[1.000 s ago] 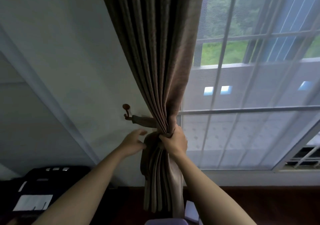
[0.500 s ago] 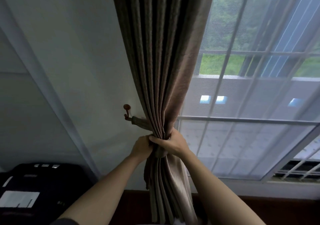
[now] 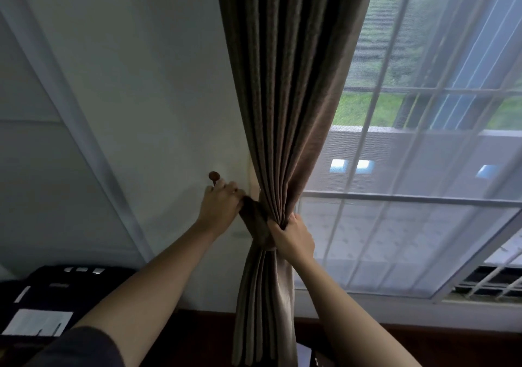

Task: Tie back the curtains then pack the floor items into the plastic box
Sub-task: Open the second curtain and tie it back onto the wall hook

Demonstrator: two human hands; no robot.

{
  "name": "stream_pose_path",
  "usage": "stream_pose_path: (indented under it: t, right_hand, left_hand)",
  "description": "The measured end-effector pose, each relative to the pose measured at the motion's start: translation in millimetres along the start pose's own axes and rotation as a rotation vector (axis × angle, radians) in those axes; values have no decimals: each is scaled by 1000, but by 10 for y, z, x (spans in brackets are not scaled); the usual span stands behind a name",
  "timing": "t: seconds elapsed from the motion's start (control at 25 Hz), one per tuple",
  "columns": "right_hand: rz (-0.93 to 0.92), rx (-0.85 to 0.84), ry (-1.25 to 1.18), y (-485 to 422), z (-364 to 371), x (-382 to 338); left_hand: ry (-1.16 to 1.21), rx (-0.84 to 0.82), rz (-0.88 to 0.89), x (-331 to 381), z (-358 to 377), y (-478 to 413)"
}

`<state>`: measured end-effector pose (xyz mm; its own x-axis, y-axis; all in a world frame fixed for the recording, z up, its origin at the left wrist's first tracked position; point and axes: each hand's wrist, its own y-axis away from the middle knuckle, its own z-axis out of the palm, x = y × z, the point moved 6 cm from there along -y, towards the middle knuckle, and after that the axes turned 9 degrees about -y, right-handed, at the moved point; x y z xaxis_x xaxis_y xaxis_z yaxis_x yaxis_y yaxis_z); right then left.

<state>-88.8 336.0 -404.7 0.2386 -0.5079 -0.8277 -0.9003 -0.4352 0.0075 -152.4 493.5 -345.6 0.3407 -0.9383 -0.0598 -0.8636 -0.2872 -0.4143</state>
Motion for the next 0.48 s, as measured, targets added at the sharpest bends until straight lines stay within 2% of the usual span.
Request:
stream_pose_path:
  t: [0.08, 0.24, 0.32, 0.4, 0.48]
  right_hand:
    - [-8, -26, -41, 11, -13, 16]
    - [-55, -97, -134, 25, -40, 63]
    - [-102, -125, -123, 41, -38, 78]
    - [-135, -137, -114, 47, -33, 71]
    - [-164, -177, -172, 32, -24, 66]
  left_hand:
    - [239, 28, -164, 28, -89, -102]
    - [418, -129, -101, 286, 87, -122]
    - [657, -143, -174, 273, 134, -71]
    - [842, -275, -220, 275, 219, 6]
    - [929, -480, -138, 376, 269, 114]
